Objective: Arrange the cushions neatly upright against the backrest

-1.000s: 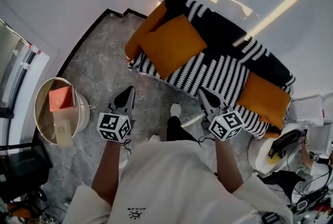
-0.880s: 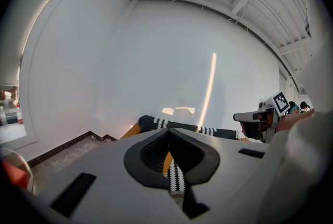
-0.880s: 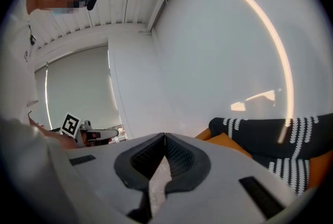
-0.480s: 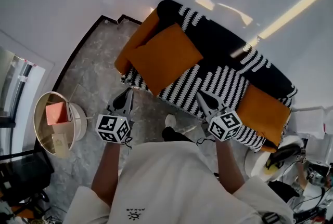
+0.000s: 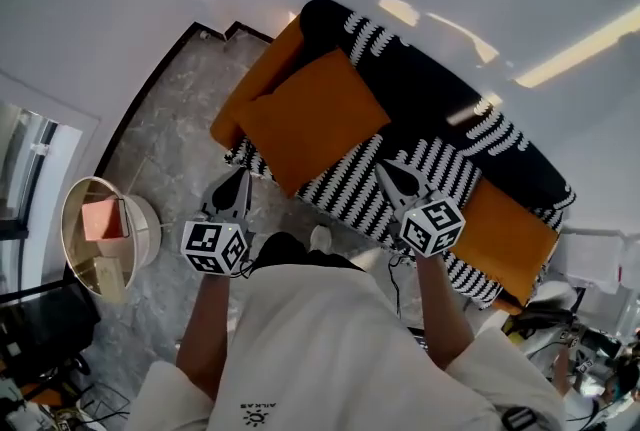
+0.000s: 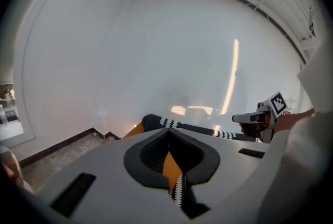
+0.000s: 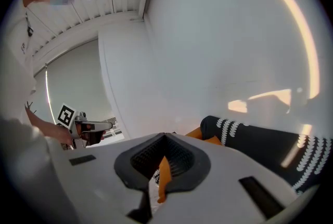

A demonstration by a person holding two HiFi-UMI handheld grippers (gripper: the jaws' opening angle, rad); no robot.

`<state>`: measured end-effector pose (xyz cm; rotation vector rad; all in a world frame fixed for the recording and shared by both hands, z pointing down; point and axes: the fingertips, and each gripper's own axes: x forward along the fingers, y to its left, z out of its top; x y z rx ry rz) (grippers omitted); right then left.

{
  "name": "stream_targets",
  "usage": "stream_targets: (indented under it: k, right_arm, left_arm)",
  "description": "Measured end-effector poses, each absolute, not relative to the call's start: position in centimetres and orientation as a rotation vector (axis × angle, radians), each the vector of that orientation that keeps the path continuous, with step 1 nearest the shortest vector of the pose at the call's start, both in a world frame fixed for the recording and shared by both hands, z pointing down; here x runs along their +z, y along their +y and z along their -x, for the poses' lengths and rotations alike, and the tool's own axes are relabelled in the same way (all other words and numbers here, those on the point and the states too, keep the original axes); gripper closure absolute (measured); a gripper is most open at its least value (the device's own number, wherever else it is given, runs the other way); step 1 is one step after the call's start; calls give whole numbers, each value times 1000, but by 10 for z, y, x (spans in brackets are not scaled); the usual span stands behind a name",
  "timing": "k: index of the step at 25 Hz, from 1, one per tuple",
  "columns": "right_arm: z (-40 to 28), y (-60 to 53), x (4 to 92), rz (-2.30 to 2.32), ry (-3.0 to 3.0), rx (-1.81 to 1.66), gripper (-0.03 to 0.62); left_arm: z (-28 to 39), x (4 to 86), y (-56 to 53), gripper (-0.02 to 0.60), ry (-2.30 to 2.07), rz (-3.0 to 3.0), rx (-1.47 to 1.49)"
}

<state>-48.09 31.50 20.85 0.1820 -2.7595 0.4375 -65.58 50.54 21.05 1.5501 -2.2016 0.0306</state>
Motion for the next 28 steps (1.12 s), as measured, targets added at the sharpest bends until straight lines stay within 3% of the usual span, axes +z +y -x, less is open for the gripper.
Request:
stream_targets:
  k: [15, 28]
  right_arm:
    - [586, 254, 246, -274, -2684, 456, 571]
    - [694, 151, 379, -360, -2476, 438, 571]
  left_arm:
    - [760, 283, 447, 563, -2088, -1519, 91]
    - [849, 416, 402, 561, -2004, -1307, 108]
